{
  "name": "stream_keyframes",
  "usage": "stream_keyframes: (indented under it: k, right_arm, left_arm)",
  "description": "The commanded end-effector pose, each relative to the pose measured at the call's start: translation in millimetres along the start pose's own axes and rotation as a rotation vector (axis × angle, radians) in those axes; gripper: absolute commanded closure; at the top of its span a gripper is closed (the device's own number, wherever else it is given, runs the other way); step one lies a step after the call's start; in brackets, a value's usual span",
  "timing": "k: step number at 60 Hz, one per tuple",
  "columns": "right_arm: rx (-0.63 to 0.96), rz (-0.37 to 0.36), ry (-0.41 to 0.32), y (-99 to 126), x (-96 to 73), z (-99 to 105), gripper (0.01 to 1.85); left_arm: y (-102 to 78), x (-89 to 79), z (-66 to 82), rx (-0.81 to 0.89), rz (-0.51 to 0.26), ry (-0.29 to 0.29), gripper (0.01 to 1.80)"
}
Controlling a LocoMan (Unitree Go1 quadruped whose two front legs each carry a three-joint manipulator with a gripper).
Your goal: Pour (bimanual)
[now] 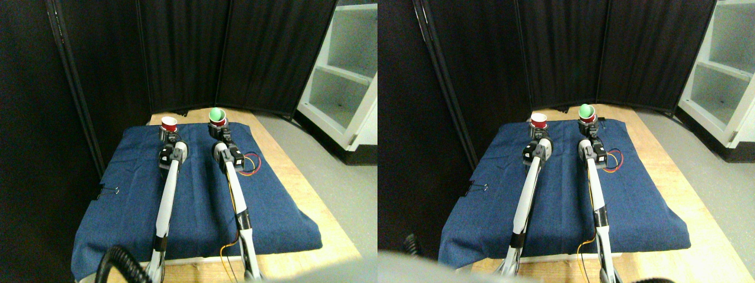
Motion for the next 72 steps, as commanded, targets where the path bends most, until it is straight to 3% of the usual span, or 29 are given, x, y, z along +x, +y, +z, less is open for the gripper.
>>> stream_keyframes:
  k: [1,16,23,36,50,72]
  right_arm:
    - [0.042,0.043,-0.006,16,-3.2,-1,1.53]
    - [0.027,0.084,0.04,31,-2.8,-1,1.53]
    - [0.016,0.099,0.022,43,-2.8,-3,1.53]
    - [-0.001,0.104,0.026,55,-5.2,-7,1.53]
    - [-0.016,0.106,0.027,60,-0.7,-14,1.53]
    - [-0.08,0.094,0.02,75,-1.9,-9,1.53]
  left_arm:
    - [-12.3,-0.2,3.5,-0.01,-0.045,0.013,1.48]
    - [-16.5,-4.8,4.0,-0.016,-0.047,0.031,1.48]
    - [-21.9,-9.1,3.0,-0.016,-0.048,0.023,1.48]
    - [-33.1,-13.6,4.3,0.002,-0.066,0.075,1.48]
    - [-40.3,-16.0,-2.7,0.005,-0.054,0.085,1.48]
    - [-42.2,-18.9,-14.5,0.005,-0.035,0.12,1.48]
